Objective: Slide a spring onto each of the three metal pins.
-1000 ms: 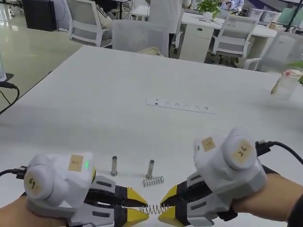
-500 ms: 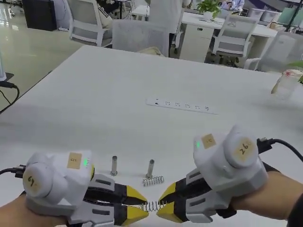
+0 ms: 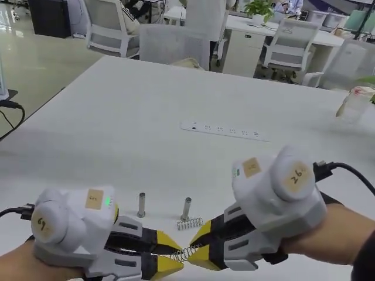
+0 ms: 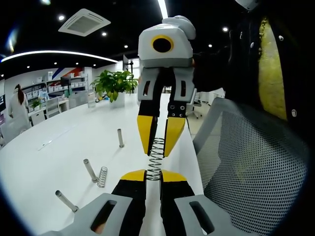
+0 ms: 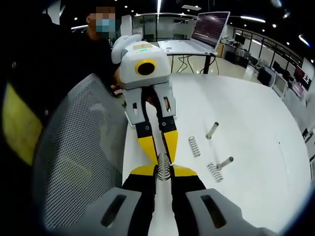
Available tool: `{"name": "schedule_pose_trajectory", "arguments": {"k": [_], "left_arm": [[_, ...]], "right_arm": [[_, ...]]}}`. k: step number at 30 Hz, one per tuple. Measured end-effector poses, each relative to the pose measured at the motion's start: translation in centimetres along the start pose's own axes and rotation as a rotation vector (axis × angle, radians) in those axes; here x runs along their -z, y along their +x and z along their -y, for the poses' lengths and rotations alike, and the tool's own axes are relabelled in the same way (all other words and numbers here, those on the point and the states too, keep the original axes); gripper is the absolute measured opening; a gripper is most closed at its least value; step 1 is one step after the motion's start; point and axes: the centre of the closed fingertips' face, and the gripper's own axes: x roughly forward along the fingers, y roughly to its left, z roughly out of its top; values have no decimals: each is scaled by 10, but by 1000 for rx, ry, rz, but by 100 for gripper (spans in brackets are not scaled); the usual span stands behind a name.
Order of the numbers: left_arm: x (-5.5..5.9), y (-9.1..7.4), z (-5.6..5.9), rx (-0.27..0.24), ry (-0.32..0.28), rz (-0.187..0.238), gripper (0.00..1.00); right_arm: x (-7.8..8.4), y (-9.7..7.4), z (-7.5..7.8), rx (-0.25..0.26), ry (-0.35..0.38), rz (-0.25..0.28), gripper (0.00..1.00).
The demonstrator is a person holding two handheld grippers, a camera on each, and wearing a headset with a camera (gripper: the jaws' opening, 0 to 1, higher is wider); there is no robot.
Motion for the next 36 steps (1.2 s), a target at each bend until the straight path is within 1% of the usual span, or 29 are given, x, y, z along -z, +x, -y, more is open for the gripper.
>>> {"name": "schedule_pose_trajectory", "arguments": {"k": [2,5,10,14,16,18,20,24,25,26,27,32,34,36], "left_arm": [[0,0,0,-1,-2,1,2],[-1,-1,-1,-3,-10,12,2],[-2,-2,-3,-11,-18,22,2],[-3,-3,-4,-14,-28,31,1],[-7,-2,-3,-8,-39,56,1],[-8,-3,-4,-12,-32,54,1],[-7,-3,-5,-13,-33,54,2],[-7,-4,-5,-14,-35,53,2],[-7,-4,-5,-14,-35,54,2],[-9,-3,-3,-8,-41,64,2],[-8,-3,-4,-11,-38,61,2],[-8,-3,-4,-12,-43,63,2],[-9,-3,-5,-18,-46,66,2],[-9,-2,-5,-19,-47,67,2]], "right_arm": [[0,0,0,0,-10,-12,8],[-1,0,3,4,-8,-12,9],[-1,0,4,1,10,-1,9],[-2,-1,6,-5,31,20,9],[-1,-1,7,-9,41,29,10],[-2,0,6,-14,51,34,10],[-2,1,7,-9,44,36,10],[-3,2,5,-15,47,35,9],[-4,2,5,-16,48,36,9],[-4,2,5,-14,47,40,9],[-5,2,5,-17,48,40,9],[-6,2,4,-13,41,36,8],[-7,1,5,-3,36,31,8],[-8,1,5,-4,30,21,8]]}}
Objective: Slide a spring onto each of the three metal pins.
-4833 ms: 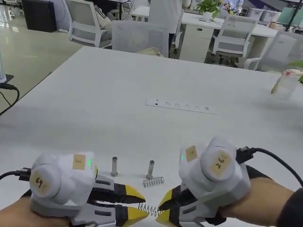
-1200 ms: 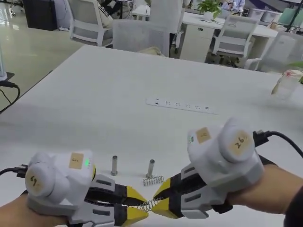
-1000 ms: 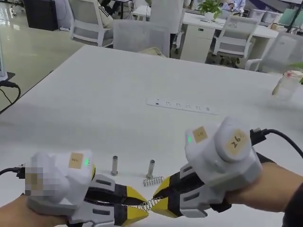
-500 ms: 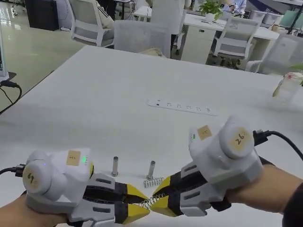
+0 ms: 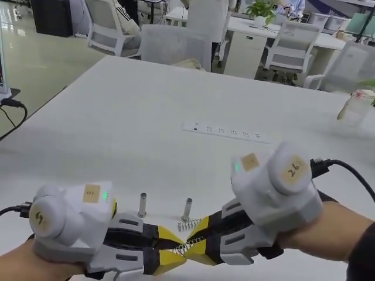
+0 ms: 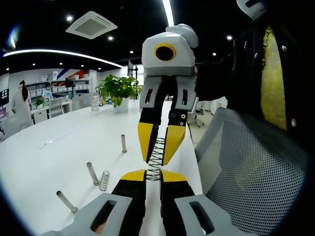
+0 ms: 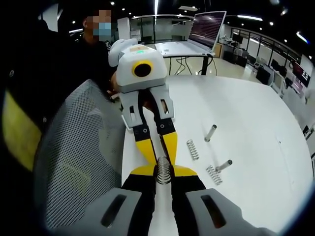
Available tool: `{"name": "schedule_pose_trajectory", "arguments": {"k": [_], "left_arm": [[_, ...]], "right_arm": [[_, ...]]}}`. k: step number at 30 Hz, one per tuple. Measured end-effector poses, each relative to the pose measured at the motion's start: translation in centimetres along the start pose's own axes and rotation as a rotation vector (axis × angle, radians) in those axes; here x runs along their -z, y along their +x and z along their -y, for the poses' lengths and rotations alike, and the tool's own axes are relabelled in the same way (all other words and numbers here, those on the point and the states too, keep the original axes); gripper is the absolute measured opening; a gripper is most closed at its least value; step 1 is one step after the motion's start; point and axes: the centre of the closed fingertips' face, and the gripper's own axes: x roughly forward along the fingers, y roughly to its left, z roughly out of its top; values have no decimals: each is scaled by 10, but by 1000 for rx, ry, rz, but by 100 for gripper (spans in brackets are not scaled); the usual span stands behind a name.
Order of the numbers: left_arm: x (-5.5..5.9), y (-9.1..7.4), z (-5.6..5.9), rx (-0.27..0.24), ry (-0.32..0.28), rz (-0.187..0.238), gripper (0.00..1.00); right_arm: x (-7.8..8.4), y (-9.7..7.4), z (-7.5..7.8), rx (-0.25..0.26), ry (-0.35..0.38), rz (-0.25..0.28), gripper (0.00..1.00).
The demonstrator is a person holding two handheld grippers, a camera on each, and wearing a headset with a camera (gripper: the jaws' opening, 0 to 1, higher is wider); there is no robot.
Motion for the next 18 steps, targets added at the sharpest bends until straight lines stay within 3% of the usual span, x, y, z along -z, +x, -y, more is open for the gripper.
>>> {"name": "schedule_pose_trajectory", "arguments": {"k": [6,18], "left_arm": [[-1,1,1,1,8,4,3],[0,4,1,2,8,-6,3]], "right_arm": [[-2,-1,0,-9,-12,-34,8],[1,1,-1,-24,-52,-166,8]]}}
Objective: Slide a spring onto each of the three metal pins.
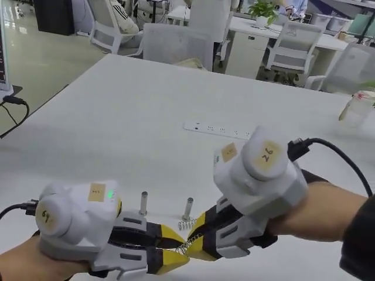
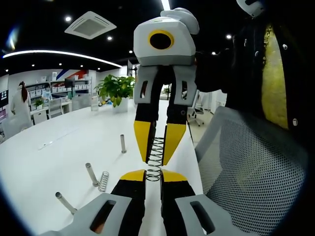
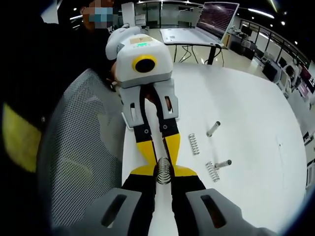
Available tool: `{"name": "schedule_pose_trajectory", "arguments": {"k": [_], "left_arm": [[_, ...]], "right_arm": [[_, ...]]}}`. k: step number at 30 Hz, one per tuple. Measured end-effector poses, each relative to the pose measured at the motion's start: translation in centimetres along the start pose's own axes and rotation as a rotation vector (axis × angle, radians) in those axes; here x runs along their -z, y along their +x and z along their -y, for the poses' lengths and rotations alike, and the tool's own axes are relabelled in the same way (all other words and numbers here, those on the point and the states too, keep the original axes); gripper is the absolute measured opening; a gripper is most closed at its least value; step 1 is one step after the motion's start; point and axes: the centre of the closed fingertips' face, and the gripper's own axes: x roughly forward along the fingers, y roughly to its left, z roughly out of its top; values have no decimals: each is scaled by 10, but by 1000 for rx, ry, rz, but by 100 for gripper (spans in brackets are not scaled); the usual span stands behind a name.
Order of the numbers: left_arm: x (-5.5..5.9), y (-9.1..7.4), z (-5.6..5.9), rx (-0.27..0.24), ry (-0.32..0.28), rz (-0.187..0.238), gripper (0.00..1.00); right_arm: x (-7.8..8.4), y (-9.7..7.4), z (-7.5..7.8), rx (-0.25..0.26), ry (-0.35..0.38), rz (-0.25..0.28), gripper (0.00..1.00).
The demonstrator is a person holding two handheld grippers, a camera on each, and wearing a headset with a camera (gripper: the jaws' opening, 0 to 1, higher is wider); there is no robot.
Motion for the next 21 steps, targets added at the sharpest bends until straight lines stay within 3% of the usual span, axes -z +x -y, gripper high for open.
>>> {"name": "schedule_pose_trajectory", "arguments": {"k": [21], "left_arm": [[-2,5,4,16,12,0,3]], "right_arm": [[2,-2,-4,-76,-175,-232,8]]}}
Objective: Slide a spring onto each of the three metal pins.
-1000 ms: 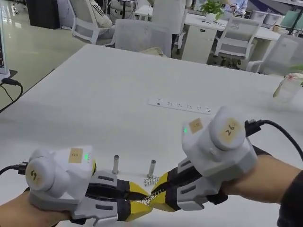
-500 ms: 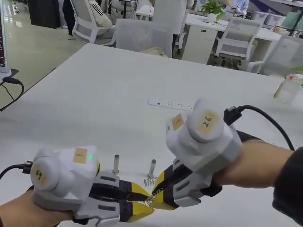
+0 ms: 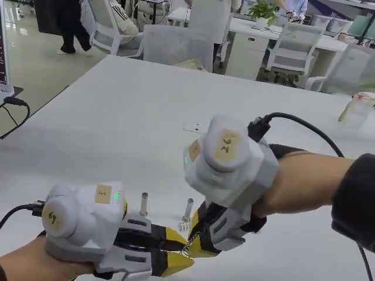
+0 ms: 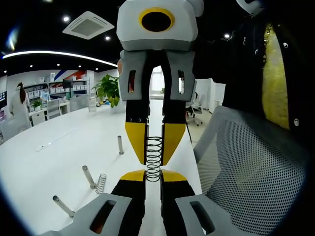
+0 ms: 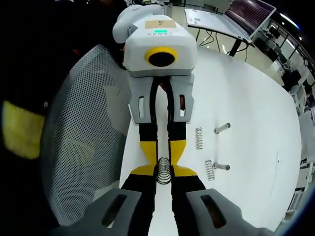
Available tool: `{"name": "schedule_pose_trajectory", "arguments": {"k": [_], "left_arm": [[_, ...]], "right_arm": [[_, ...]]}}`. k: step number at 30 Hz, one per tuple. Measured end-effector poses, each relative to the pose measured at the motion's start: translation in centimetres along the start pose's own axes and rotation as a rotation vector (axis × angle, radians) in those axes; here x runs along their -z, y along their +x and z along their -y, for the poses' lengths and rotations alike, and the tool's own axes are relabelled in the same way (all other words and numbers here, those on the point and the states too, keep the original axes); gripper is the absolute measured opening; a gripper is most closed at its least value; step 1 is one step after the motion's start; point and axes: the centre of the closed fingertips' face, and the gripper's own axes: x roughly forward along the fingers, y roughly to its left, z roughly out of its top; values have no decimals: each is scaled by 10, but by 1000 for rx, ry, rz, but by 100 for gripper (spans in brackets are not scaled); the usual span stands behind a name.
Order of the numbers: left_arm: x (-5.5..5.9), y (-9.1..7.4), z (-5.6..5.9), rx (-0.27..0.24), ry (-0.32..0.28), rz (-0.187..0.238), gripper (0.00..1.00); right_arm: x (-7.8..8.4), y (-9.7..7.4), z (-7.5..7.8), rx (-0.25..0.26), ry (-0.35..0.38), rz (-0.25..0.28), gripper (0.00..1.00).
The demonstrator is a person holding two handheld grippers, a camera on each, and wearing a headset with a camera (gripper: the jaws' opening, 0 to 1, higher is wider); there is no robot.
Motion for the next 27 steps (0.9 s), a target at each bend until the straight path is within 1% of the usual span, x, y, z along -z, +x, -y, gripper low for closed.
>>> {"name": "schedule_pose_trajectory", "arguments": {"k": [4,11,20,27], "left_arm": [[-1,0,0,0,1,0,3],[-1,0,0,0,1,2,3],[-3,-1,0,-2,21,14,3],[-5,-1,-1,-1,20,20,3]], "right_arm": [[-1,0,0,-9,-22,-25,8],[-3,0,0,-18,-32,-40,8],[-5,-3,1,-16,-16,-27,8],[-8,-3,1,-11,-18,-25,8]]}}
